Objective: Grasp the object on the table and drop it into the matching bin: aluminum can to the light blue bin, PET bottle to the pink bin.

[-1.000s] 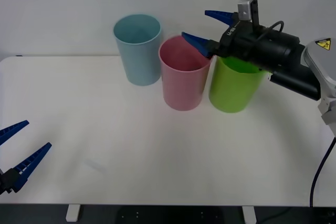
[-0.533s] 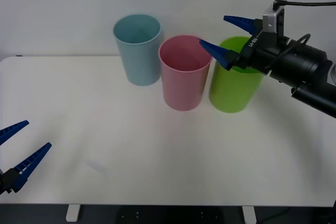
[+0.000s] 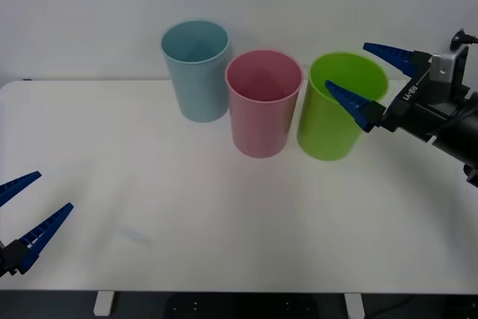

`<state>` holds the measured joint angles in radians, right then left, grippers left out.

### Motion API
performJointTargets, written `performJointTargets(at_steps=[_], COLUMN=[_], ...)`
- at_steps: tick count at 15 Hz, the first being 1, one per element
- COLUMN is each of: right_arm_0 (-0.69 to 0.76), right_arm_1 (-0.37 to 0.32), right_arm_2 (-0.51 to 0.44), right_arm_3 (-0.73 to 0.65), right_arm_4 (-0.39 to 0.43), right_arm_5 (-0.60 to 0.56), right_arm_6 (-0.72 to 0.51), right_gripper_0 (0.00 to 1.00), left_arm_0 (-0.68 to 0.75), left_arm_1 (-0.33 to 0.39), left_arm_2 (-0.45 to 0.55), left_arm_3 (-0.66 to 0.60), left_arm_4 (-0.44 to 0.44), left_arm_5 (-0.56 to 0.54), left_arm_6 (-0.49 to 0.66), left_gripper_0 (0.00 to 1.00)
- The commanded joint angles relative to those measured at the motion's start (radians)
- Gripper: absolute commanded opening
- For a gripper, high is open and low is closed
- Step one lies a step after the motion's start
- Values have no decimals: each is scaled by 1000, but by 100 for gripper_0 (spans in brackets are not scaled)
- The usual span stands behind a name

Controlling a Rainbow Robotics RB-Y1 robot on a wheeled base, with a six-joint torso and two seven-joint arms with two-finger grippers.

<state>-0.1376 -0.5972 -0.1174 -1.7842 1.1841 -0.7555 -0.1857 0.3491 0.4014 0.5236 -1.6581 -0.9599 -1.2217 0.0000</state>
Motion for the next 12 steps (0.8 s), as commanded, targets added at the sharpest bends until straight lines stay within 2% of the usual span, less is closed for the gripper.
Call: performJointTargets(at_steps=[1,9,12], right_arm_0=[90,352,423], right_arm_1=[-3,11,56], right_arm_2=[-70,-219,-314], right_arm_3=[-41,-61,-63], right_arm_4=[-6,-93,-93], right_arm_5=[-45,-130,-246], right_arm_6=[26,319,316], right_gripper_0=[100,100,100], left_arm_0=[0,0,0], left_arm_1=[0,0,0], left_arm_2=[0,0,0], left_arm_3=[0,0,0], left_arm_4=[0,0,0], left_arm_5=[0,0,0], left_arm_6=[0,0,0], left_gripper_0=[100,100,100])
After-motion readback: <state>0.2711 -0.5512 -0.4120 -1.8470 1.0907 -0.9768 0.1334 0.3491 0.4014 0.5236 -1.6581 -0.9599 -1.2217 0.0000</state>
